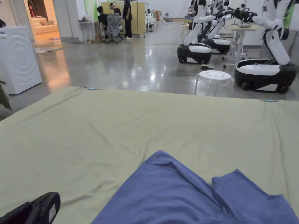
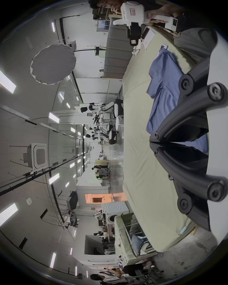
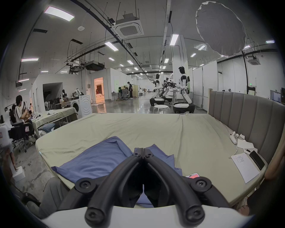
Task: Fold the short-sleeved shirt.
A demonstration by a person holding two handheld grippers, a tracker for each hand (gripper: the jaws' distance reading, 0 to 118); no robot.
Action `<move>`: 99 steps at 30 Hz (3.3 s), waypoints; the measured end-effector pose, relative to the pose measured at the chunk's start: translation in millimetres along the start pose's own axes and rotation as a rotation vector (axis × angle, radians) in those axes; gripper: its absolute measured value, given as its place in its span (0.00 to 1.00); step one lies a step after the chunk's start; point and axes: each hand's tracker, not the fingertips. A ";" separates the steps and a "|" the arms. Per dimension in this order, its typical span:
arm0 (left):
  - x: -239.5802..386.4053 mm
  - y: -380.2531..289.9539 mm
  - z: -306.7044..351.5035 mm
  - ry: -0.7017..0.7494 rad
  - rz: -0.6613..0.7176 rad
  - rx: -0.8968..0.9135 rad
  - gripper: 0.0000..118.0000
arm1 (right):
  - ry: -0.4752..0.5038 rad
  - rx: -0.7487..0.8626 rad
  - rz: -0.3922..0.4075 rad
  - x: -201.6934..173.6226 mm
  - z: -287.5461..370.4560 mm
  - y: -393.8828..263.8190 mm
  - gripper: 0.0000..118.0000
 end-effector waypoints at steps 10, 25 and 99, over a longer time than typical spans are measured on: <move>-62.2 -60.7 -42.6 -0.029 0.216 -0.356 0.44 | 0.044 -0.071 -0.011 -5.3 -8.9 -13.6 0.00; -62.2 -130.1 -102.4 -0.062 0.191 -0.653 0.36 | 0.034 -0.138 -0.068 -1.6 -15.1 -20.4 0.00; -40.9 329.7 -249.6 -0.020 -0.055 0.183 0.05 | -0.256 0.223 0.115 106.2 -183.8 390.1 0.04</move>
